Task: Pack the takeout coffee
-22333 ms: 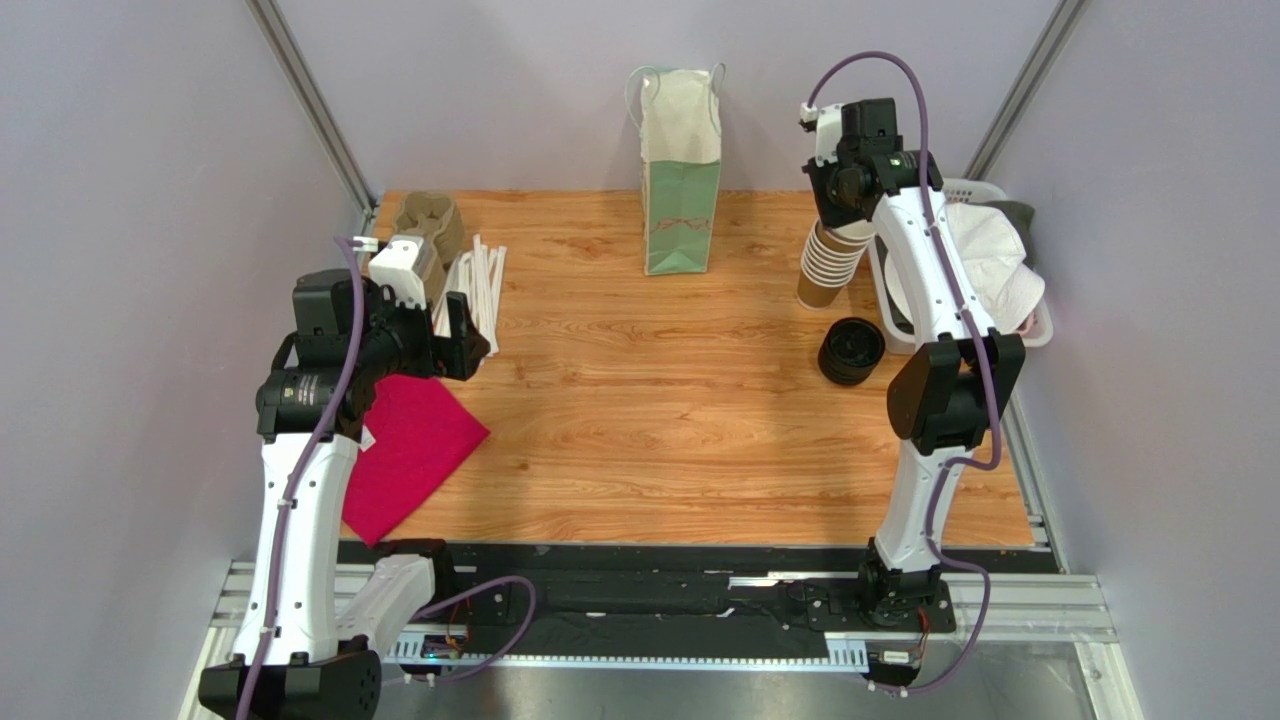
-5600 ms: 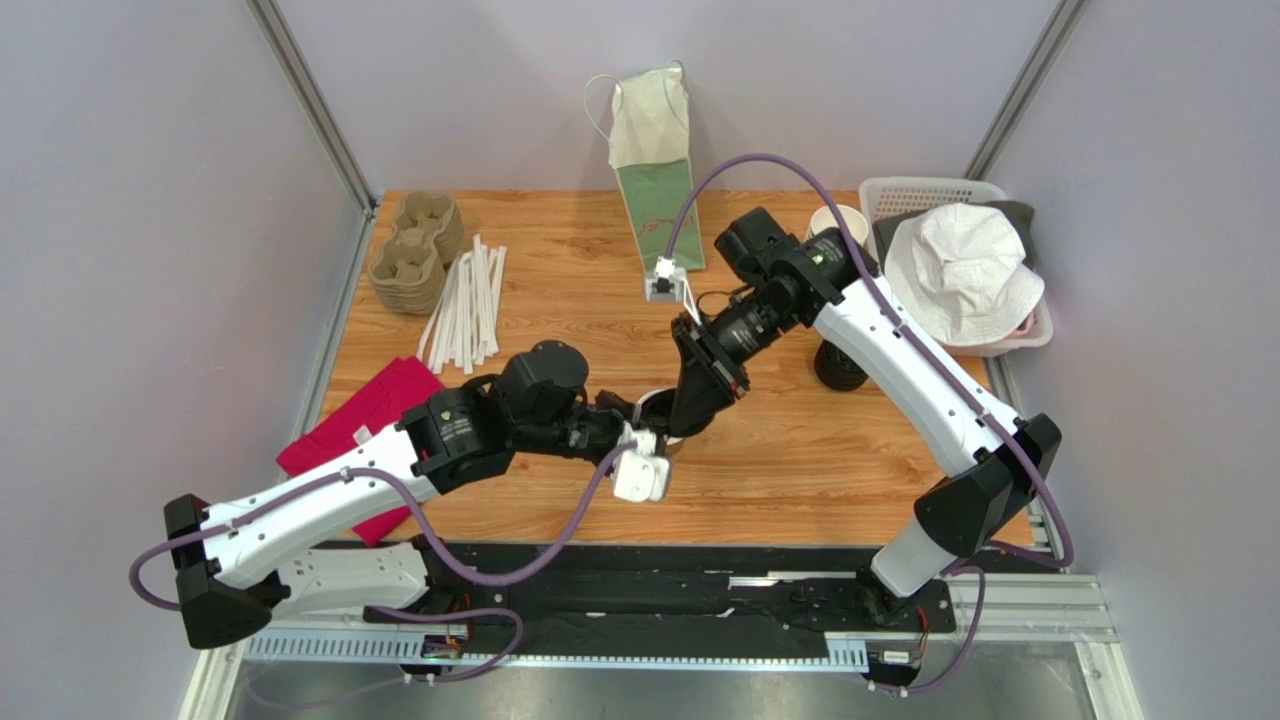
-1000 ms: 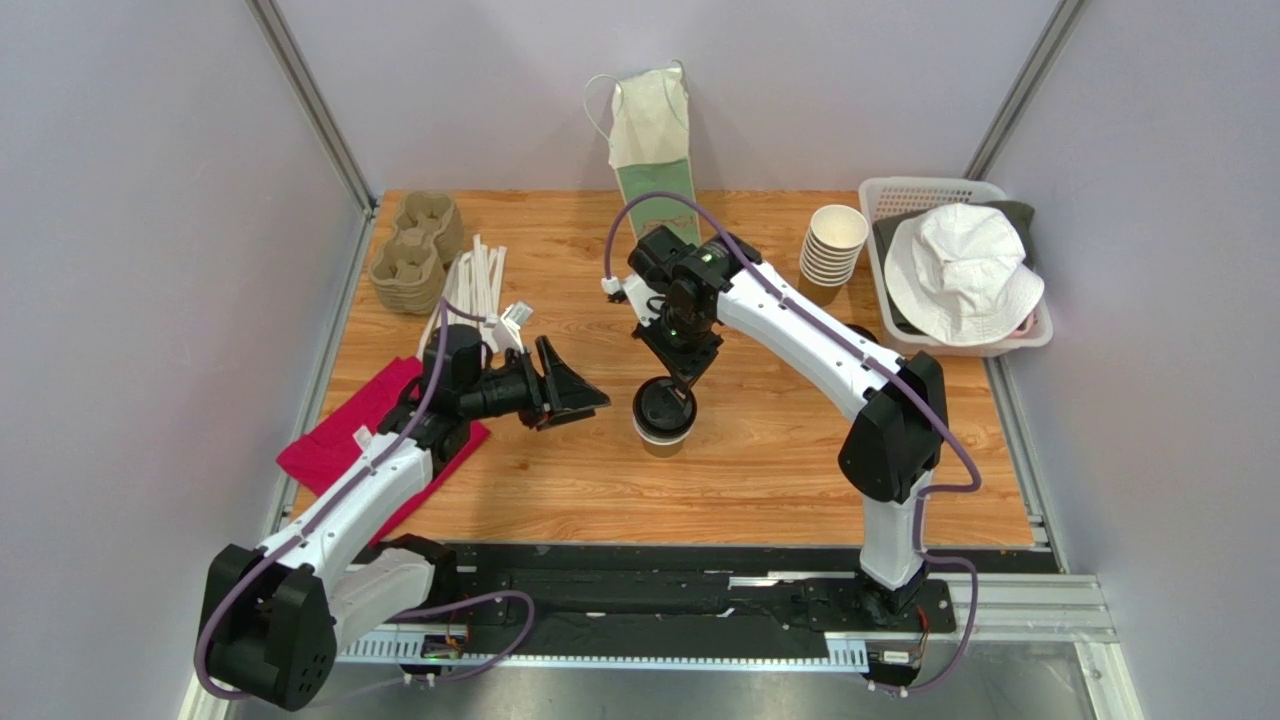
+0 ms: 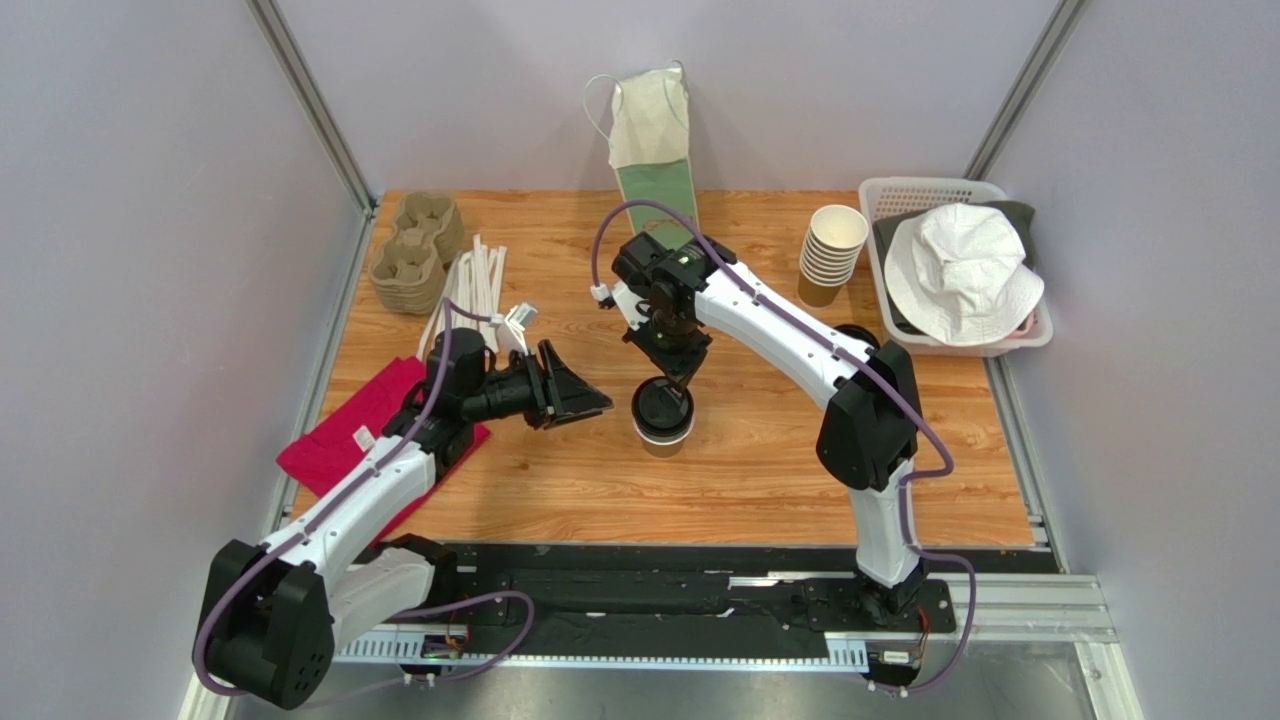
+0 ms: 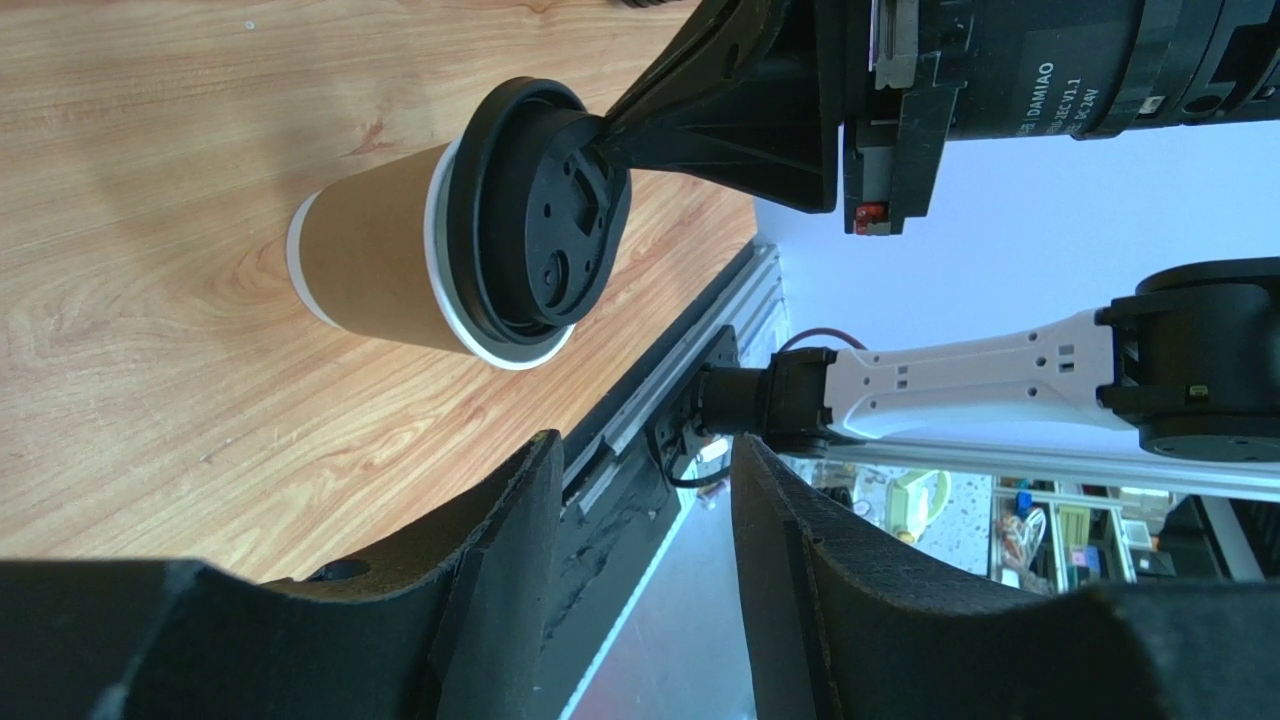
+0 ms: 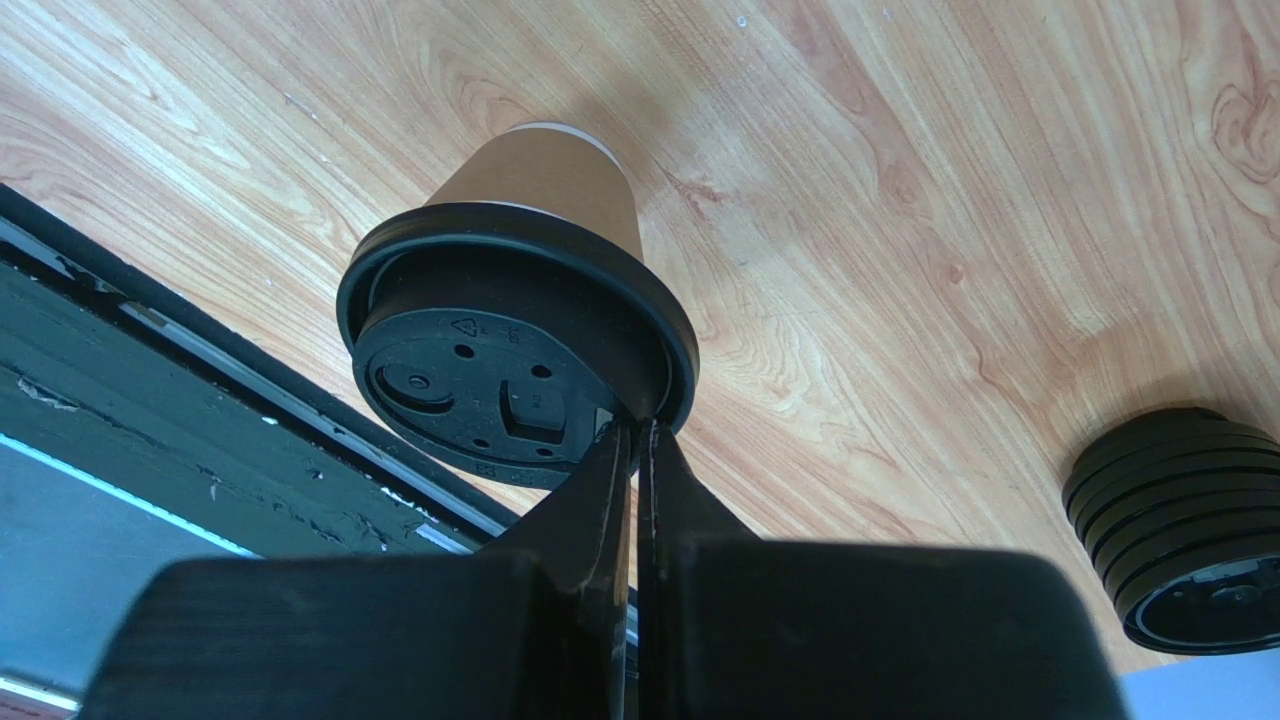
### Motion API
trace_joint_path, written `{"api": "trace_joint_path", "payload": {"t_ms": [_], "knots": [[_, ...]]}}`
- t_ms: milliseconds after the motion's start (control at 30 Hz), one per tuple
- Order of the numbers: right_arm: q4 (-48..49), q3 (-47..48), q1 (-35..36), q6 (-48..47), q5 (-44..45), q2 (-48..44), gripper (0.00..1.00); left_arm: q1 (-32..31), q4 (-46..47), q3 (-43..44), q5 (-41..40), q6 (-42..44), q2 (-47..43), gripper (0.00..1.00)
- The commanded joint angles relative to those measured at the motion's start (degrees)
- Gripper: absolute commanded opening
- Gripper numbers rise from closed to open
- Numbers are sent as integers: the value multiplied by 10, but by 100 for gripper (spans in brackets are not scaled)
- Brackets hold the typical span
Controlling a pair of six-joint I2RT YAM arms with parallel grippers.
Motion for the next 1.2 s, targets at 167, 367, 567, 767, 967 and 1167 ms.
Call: {"api": "trace_joint_path", "payload": {"t_ms": [167,367,567,767,967,1167], "knots": [[-6,15,7,-9,-2,-1,0,-4,23,-9,-7,1,-7,53],[-6,9,8,-11,-2,-20,0,-4,24,-9,-8,2,-11,51],[-2,-12,9,-18,6,-63,0,-4,22,-12,-10,4,-18,49],[-6,-17,10,-22,-2,-63,0,-4,23,-11,-10,5,-15,47],[-13,-14,18,-28,7,-46,0,-4,19,-5,-11,9,-13,45],[-13,-15,22,-31,13,-40,0,-4,18,-7,-13,11,-15,44]]}}
